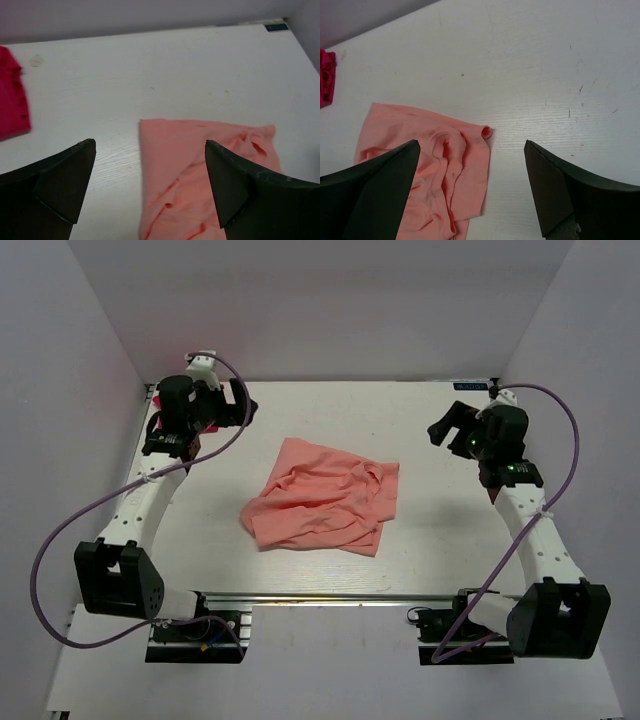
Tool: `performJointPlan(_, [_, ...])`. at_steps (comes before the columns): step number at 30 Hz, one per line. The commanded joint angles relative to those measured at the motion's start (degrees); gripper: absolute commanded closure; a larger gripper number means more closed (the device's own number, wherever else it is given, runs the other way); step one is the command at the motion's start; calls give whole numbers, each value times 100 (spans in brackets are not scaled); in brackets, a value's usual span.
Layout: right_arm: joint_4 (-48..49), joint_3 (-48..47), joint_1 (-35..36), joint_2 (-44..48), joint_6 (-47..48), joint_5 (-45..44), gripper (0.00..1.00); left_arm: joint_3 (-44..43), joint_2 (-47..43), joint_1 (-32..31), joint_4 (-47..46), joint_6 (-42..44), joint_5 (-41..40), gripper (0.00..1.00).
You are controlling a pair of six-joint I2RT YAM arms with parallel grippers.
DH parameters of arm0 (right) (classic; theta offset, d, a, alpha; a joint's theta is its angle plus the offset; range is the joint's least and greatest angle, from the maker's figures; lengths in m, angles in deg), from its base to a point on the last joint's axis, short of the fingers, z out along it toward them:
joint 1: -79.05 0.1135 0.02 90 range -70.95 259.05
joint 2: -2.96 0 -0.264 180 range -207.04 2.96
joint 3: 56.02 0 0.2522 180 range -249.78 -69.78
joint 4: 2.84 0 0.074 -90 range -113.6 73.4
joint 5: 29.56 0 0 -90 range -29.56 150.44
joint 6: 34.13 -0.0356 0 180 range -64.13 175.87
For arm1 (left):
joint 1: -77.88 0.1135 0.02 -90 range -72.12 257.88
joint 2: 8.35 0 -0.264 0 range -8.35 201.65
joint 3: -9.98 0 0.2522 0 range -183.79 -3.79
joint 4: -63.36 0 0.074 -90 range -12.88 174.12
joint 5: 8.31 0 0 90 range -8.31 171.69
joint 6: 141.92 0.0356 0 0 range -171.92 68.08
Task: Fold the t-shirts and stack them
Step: Flatten out the tshirt
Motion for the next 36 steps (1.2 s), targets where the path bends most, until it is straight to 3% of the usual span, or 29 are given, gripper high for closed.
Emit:
performJointPlan(1, [-329,-58,-1,-249,239,234,10,126,85,-342,-166,-146,1509,0])
performJointPlan(3, [-592,-147,-9,-538,274,224,10,188,172,-840,-159,10,1566,0])
performJointPlan(7, [-523,54,-18,-715,135,83,10,241,611,-2037,-106,169,891,2])
performJointPlan(13, [-637,151,-1,-961,20,4,10,-663,2025,-3417,571,311,-339,7])
performJointPlan(23, [-558,705,-18,-513,-182,-383,12,-2033,3669,-4174,1062,100,-1649,13])
performJointPlan(32, [-540,740,-1,-592,-165,-312,12,-2194,4294,-4351,1134,-23,-1571,23])
performJointPlan(33, [-540,732,-9,-618,-156,-304,12,-2194,4390,-4351,1134,-23,-1623,27])
performJointPlan(36, [-392,784,-9,-566,-138,-172,13,-2273,4453,-4351,1345,-94,-1869,64])
